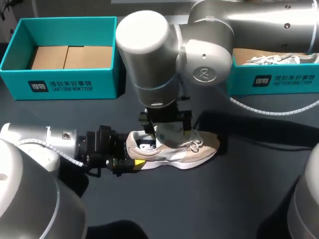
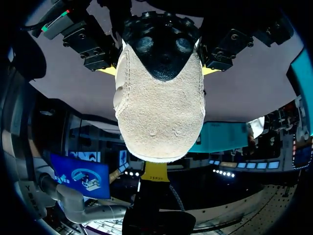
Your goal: Take the shoe out of the shoebox, open the shoe tongue, remove and reinsert the insole, then place the shoe into the shoebox
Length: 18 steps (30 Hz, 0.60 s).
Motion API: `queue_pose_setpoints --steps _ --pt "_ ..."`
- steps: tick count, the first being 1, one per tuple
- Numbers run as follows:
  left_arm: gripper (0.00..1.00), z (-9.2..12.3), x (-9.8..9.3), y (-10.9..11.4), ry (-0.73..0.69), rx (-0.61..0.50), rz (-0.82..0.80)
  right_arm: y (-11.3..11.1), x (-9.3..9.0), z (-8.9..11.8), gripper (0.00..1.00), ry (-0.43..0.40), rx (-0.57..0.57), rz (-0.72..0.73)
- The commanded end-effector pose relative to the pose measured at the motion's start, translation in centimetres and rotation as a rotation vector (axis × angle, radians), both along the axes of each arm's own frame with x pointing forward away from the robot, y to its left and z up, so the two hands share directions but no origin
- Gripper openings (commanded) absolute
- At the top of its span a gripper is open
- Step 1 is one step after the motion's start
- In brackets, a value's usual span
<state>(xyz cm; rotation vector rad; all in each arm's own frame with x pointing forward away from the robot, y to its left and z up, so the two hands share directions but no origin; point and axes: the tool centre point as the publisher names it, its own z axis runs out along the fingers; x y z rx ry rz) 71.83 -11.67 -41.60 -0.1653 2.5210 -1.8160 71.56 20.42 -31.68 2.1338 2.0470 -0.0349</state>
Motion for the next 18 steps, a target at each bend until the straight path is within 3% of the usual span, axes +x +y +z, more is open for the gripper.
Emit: queue_pose_setpoints --steps 1,7,18 --pt "0.0 -0.5 -0.1 -0.2 0.001 0.001 0.002 2.0 -0.5 -1.3 1.0 -0.04 -0.08 -0.164" --pt "0.0 -0.5 -0.1 -0.2 0.001 0.001 0.002 2.3 -0.2 -2.4 1.0 -0.037 -0.128 -0.172" --pt "0.0 -0.5 -0.1 -0.2 0.001 0.001 0.002 0.1 0.0 -4.2 1.0 -0.044 -0.248 -0.26"
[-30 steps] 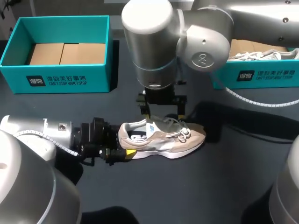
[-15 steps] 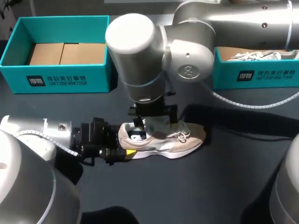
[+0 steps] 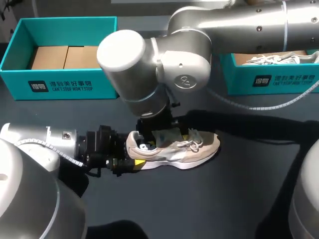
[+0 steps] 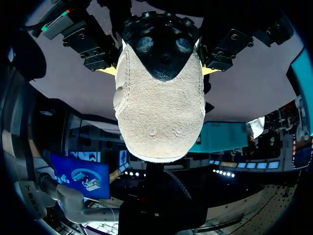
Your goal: Take the shoe out of the shoebox, open the shoe tongue, remove and reinsert the insole, then place the shoe into the shoebox
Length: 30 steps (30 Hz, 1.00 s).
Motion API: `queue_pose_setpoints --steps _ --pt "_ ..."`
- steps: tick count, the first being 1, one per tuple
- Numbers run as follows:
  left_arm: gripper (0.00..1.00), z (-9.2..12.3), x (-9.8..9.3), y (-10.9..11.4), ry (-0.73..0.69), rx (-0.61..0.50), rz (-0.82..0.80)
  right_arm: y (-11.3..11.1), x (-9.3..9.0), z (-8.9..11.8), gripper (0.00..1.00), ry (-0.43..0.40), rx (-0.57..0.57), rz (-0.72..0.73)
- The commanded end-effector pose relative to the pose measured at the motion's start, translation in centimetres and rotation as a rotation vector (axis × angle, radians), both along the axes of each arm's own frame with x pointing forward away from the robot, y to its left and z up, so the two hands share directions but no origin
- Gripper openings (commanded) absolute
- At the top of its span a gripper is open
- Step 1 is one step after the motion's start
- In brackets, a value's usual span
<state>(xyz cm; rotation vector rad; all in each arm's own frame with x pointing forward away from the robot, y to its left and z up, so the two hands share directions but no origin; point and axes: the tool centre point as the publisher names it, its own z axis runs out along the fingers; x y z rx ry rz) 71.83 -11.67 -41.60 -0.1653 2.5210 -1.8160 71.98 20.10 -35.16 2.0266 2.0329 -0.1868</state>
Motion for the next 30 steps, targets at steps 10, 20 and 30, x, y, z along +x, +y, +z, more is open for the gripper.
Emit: queue_pose_setpoints --steps 10,20,30 --pt "0.0 -0.5 -0.1 -0.2 0.001 0.001 0.002 -2.2 -0.2 -0.6 0.43 -0.092 -0.137 -0.371" --pt "0.0 -0.5 -0.1 -0.2 0.001 0.001 0.002 -4.8 -0.2 2.3 0.2 -0.118 -0.132 -0.38" --pt "0.0 -0.5 -0.1 -0.2 0.001 0.001 0.002 -8.5 0.4 2.1 0.0 -0.111 -0.014 -0.35"
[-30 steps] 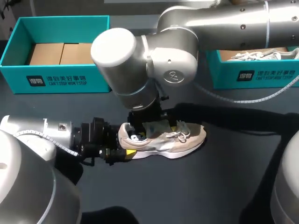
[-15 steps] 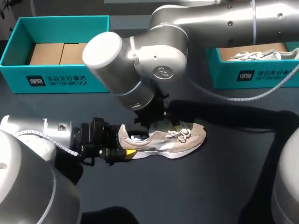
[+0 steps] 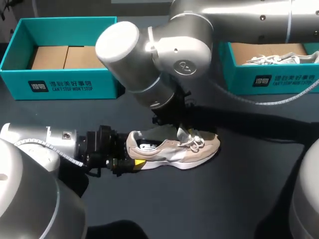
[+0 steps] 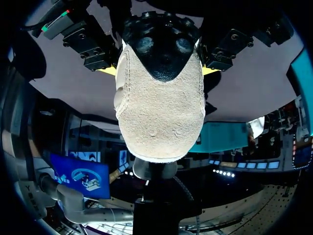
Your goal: Take the shoe out of the shoebox, open the shoe tongue, remove and reinsert the insole, then place the shoe into the shoebox
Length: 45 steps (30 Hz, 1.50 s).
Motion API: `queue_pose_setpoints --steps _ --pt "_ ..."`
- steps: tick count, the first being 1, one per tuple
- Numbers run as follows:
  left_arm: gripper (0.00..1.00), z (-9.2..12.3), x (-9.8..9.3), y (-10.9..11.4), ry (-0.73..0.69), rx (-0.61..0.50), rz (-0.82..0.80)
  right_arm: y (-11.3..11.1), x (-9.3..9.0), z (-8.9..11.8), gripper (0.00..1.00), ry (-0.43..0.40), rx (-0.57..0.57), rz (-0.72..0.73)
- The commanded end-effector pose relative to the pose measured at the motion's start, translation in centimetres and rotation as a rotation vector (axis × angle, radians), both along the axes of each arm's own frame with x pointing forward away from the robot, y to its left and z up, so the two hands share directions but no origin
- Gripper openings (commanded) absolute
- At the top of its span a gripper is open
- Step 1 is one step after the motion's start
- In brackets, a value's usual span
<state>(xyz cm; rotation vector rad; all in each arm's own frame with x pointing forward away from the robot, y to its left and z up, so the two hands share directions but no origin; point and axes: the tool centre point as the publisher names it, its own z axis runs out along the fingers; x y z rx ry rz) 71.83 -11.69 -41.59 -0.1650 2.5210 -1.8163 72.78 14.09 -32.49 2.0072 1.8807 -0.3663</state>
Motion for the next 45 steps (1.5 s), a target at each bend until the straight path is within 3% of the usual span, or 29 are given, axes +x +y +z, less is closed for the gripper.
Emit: queue_pose_setpoints --steps 1,6,8,10,17,25,31,40,45 --pt "0.0 -0.5 -0.1 -0.2 0.001 0.001 0.002 -3.0 -0.3 -0.8 0.0 -0.149 0.144 -0.264" --pt "0.0 -0.5 -0.1 -0.2 0.001 0.001 0.002 -5.0 0.2 -1.9 0.0 -0.141 0.172 -0.253" --pt "0.0 -0.5 -0.1 -0.2 0.001 0.001 0.002 -5.8 0.3 -2.3 0.07 -0.142 0.158 -0.252" --pt "0.0 -0.5 -0.1 -0.2 0.001 0.001 0.002 -6.3 0.6 -2.6 0.05 -0.139 0.164 -0.245" --pt "0.0 -0.5 -0.1 -0.2 0.001 0.001 0.002 -7.6 1.2 -3.5 0.42 -0.125 0.157 -0.23" --pt "0.0 -0.5 -0.1 -0.2 0.001 0.001 0.002 -9.1 0.4 -4.3 0.45 -0.105 0.087 -0.244" --pt "0.0 -0.5 -0.1 -0.2 0.001 0.001 0.002 -10.0 -1.1 -3.8 0.45 -0.137 0.11 -0.293" --pt "0.0 -0.5 -0.1 -0.2 0.001 0.001 0.002 -8.7 -0.7 -7.2 0.45 -0.107 0.167 -0.305" --pt "0.0 -0.5 -0.1 -0.2 0.001 0.001 0.002 -8.8 -0.5 -4.8 0.47 -0.165 0.165 -0.295"
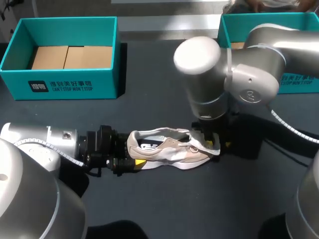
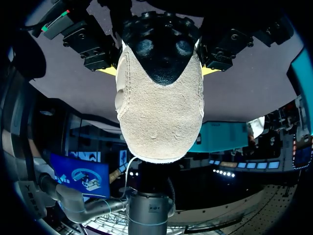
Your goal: Take the shoe out of the shoebox, open the shoe tongue, remove and reinsert the insole, then place the shoe into the shoebox
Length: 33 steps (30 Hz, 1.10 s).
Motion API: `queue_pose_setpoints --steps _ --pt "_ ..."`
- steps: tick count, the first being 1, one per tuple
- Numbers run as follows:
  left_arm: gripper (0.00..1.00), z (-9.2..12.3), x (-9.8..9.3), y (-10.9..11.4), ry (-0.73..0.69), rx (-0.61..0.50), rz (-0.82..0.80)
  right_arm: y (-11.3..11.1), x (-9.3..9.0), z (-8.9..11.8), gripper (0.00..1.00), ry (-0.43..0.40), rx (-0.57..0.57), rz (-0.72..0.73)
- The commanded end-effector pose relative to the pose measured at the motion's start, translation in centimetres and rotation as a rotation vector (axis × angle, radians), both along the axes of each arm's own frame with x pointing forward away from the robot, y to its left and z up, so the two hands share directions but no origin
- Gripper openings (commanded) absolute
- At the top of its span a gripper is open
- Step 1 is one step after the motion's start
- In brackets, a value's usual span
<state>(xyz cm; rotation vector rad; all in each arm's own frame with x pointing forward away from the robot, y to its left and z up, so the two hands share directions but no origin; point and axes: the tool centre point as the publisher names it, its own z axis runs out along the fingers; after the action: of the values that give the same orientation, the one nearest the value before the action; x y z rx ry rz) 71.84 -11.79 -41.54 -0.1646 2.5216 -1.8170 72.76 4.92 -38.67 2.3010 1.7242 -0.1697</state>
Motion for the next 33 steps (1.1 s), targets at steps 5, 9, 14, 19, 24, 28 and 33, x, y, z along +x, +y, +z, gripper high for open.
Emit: queue_pose_setpoints --steps 5,9,14,19,24,28,33 --pt "0.0 -0.6 -0.1 0.0 0.0 0.002 0.003 0.4 -0.3 5.7 0.94 -0.154 -0.039 -0.063" --pt "0.0 -0.6 -0.1 0.0 0.0 0.002 0.003 1.2 0.3 8.4 1.0 -0.176 -0.061 -0.006" --pt "0.0 -0.6 -0.1 0.0 0.0 0.002 0.003 2.9 1.4 11.3 1.0 -0.23 -0.056 0.082" --pt "0.0 -0.6 -0.1 0.0 0.0 0.002 0.003 5.4 2.6 14.0 1.0 -0.278 -0.027 0.24" --pt "0.0 -0.6 -0.1 0.0 0.0 0.002 0.003 8.4 3.3 15.9 1.0 -0.314 0.021 0.459" --pt "0.0 -0.6 -0.1 0.0 0.0 0.002 0.003 11.6 3.4 16.7 1.0 -0.319 0.057 0.733" --pt "0.0 -0.6 -0.1 0.0 0.0 0.002 0.003 16.2 3.6 16.4 1.0 -0.177 0.097 1.042"
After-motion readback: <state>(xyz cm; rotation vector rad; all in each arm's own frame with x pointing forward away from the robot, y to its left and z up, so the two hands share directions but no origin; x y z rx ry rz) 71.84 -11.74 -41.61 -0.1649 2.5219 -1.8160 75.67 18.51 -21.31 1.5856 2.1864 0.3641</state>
